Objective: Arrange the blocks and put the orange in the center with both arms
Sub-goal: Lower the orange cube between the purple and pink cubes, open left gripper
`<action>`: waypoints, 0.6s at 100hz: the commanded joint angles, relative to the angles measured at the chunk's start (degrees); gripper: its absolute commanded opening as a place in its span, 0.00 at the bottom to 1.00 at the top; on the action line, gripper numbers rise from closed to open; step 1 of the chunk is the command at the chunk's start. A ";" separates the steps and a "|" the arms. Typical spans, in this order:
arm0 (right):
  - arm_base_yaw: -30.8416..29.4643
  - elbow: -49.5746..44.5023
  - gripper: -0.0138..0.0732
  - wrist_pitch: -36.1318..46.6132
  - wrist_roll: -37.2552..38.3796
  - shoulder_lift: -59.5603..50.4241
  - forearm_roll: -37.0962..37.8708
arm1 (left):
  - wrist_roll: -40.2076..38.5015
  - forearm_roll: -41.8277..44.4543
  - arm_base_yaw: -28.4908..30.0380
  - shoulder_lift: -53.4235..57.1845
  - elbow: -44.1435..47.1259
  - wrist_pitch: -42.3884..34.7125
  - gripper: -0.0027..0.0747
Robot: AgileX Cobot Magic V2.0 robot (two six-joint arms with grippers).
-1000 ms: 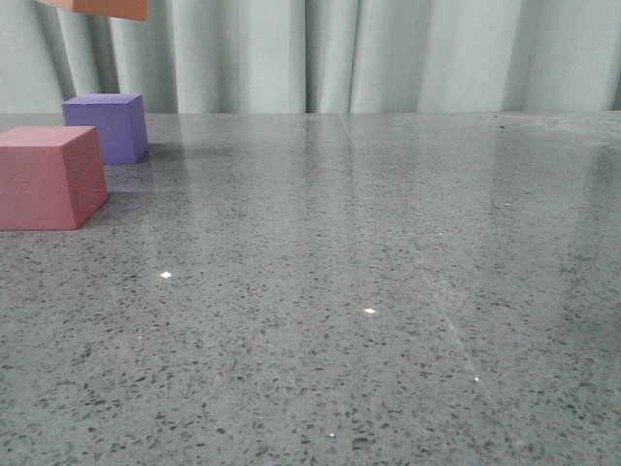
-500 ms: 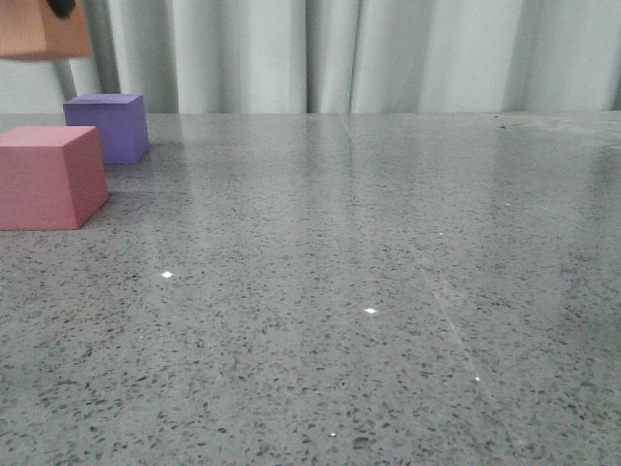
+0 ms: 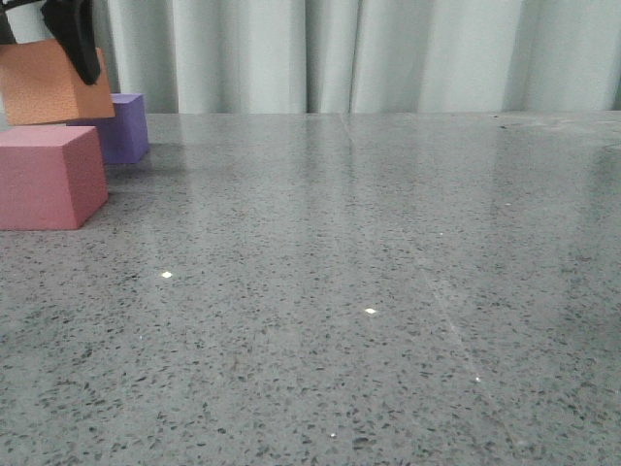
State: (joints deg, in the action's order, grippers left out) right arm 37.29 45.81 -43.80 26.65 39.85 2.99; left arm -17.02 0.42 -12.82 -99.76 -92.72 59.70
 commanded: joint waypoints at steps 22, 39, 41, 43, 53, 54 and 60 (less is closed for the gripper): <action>-0.05 1.39 0.84 3.72 -0.62 -0.32 1.00 | -1.06 -0.03 -0.57 2.42 1.04 -6.10 0.29; -0.05 1.39 0.84 3.72 -0.62 -0.32 1.00 | -1.18 0.37 -0.57 2.42 3.52 -7.47 0.29; -0.05 1.39 0.84 3.72 -0.62 -0.32 1.00 | -1.18 0.37 -0.57 2.42 3.83 -8.01 0.29; -0.05 1.39 0.84 3.72 -0.62 -0.32 1.00 | -1.18 0.37 -0.57 2.42 3.95 -8.47 0.29; -0.05 1.39 0.84 3.72 -0.62 -0.32 1.00 | -1.18 0.37 -0.57 2.42 4.84 -10.45 0.29; -0.05 1.39 0.84 3.72 -0.62 -0.32 1.00 | -1.18 0.37 -0.57 2.42 4.96 -10.46 0.29; -0.05 1.39 0.84 3.71 -0.62 -0.32 1.05 | -1.18 0.37 -0.57 2.20 5.06 -11.07 0.29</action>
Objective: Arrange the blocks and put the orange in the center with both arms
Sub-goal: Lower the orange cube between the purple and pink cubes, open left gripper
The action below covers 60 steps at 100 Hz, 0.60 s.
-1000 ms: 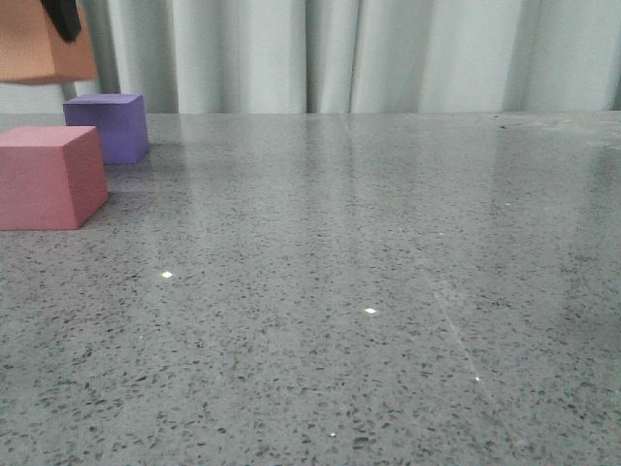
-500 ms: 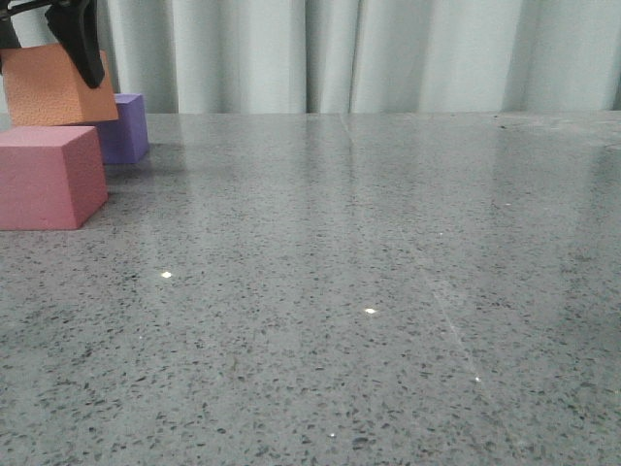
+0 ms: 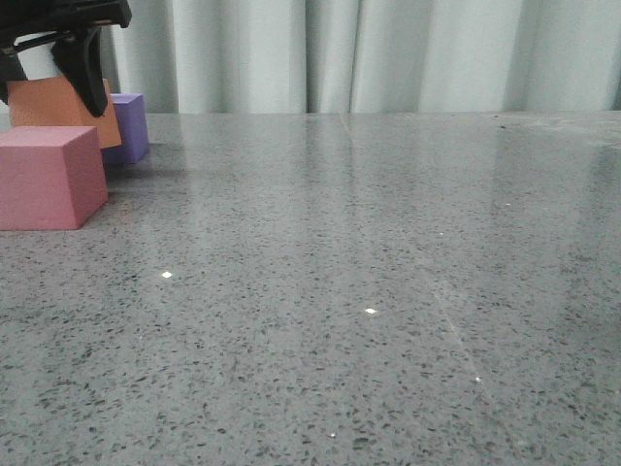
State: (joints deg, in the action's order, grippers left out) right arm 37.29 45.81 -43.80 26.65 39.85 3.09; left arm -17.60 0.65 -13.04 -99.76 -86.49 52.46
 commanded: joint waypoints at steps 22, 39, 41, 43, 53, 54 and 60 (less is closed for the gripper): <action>-0.05 1.39 0.84 3.71 -0.62 -0.32 0.95 | -0.60 0.02 -0.35 0.94 -0.48 -4.79 0.29; -0.05 1.39 0.84 3.71 -0.62 -0.32 0.95 | -0.60 0.02 -0.35 -0.55 -0.48 -4.93 0.29; -0.05 1.39 0.84 3.71 -0.62 -0.32 0.95 | -0.60 0.02 -0.35 -0.64 -0.48 -4.93 0.29; -0.05 1.39 0.84 3.65 -0.62 -0.32 0.92 | -0.60 0.02 -0.35 -0.64 -0.48 -4.93 0.29; -0.05 1.39 0.84 3.65 -0.62 -0.32 0.92 | -0.60 0.02 -0.35 -0.77 -0.48 -5.06 0.30; -0.05 1.39 0.84 3.65 -0.62 -0.32 0.92 | -0.60 0.02 -0.35 -0.77 -0.48 -5.06 0.30; -0.05 1.39 0.84 3.65 -0.62 -0.32 0.92 | -0.60 0.02 -0.35 -0.77 -0.48 -5.06 0.37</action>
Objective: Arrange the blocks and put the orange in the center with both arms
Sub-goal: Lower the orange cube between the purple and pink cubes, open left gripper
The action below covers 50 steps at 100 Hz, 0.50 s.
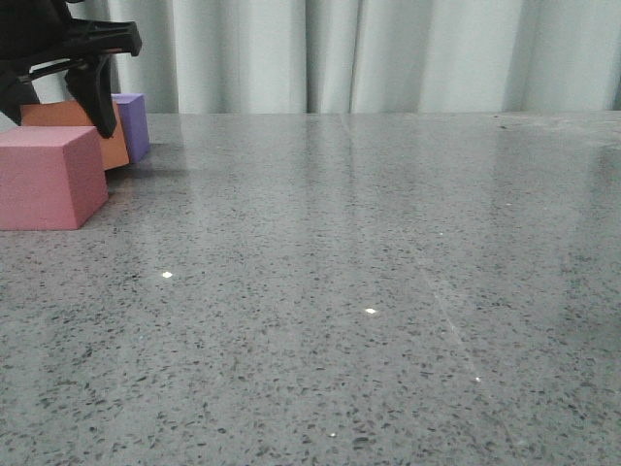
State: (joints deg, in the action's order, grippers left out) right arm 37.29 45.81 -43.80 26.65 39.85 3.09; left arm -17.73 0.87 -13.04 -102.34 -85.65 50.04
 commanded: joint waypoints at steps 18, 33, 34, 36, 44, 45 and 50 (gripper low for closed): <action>-0.05 1.39 0.84 3.65 -0.62 -0.32 0.92 | -0.48 -0.87 -0.35 1.81 -1.32 -2.54 0.71; -0.05 1.39 0.84 3.65 -0.62 -0.32 0.92 | -0.48 -0.87 -0.35 1.81 -1.32 -2.05 0.84; -0.05 1.39 0.84 3.65 -0.62 -0.32 0.92 | -0.48 -0.87 -0.35 1.81 -1.32 -2.05 0.84; -0.05 1.39 0.84 3.65 -0.62 -0.32 0.92 | -0.48 -0.87 -0.35 1.81 -1.32 -2.05 0.84; -0.05 1.39 0.84 3.65 -0.62 -0.32 0.92 | -0.48 -0.87 -0.35 1.91 -1.32 -2.05 0.84; -0.05 1.39 0.84 3.65 -0.62 -0.32 0.92 | -0.48 -0.87 -0.35 2.02 -1.32 -2.05 0.84; -0.05 1.39 0.84 3.65 -0.62 -0.32 0.92 | -0.48 -0.87 -0.35 2.27 -1.32 -2.05 0.84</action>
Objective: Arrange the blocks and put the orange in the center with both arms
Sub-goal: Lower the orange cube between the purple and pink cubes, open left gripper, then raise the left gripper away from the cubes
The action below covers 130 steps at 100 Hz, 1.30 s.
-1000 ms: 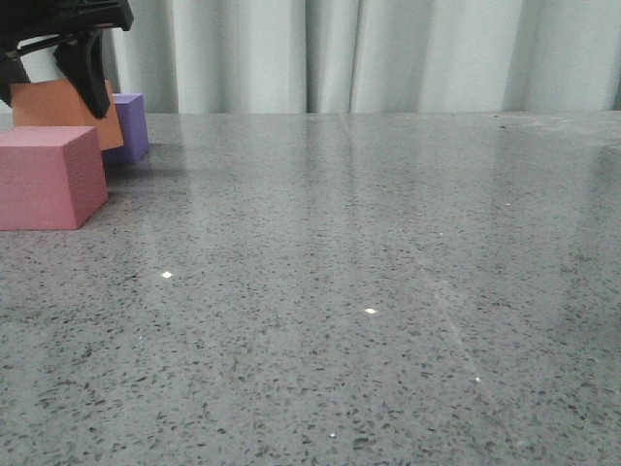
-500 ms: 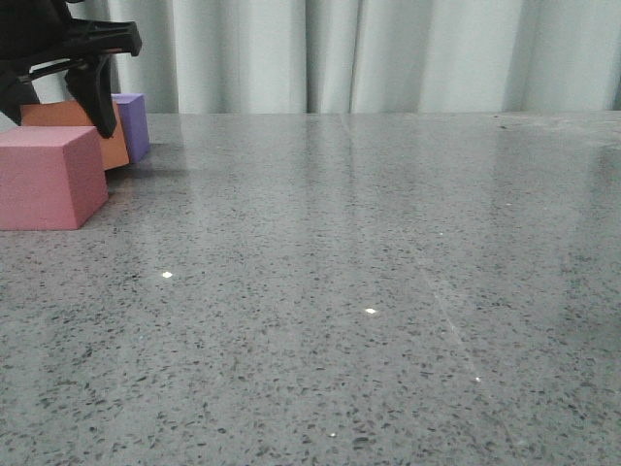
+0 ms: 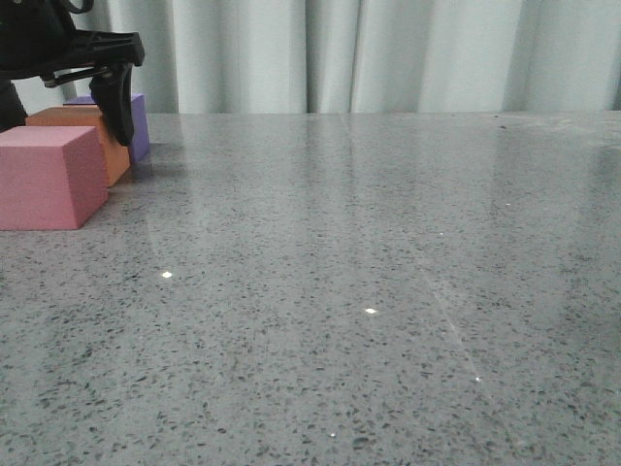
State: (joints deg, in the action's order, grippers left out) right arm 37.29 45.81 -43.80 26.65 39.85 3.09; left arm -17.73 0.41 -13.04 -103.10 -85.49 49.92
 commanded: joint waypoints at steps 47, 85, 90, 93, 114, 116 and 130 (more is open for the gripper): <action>-0.05 1.39 0.84 3.17 -0.62 -0.32 1.69 | -0.48 2.30 -2.68 15.29 -1.48 -3.45 0.84; -0.05 1.39 0.84 2.99 -0.62 -0.34 8.52 | -0.48 5.46 -8.18 25.51 2.53 -7.73 0.83; -0.05 1.31 0.84 3.12 -0.62 -0.34 9.19 | -0.48 5.46 -8.18 26.74 4.34 -9.03 0.83; -0.05 1.28 0.84 3.39 -0.62 -0.38 9.41 | -0.48 5.46 -8.18 27.76 5.44 -9.67 0.82; -0.05 -3.55 0.84 10.40 -0.62 -2.87 9.76 | -0.48 5.46 -8.18 34.51 14.50 -13.67 0.62; -0.05 -4.27 0.84 11.26 -0.62 -3.11 9.76 | -0.48 5.46 -8.18 35.00 15.54 -14.31 0.58; -0.05 -9.23 0.78 16.08 -0.62 -6.09 9.79 | -0.48 5.33 -8.18 39.99 22.55 -19.20 0.35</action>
State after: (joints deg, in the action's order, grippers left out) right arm 37.29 37.32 -34.70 26.65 35.19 11.41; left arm -17.84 5.44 -20.75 -66.99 -64.75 37.83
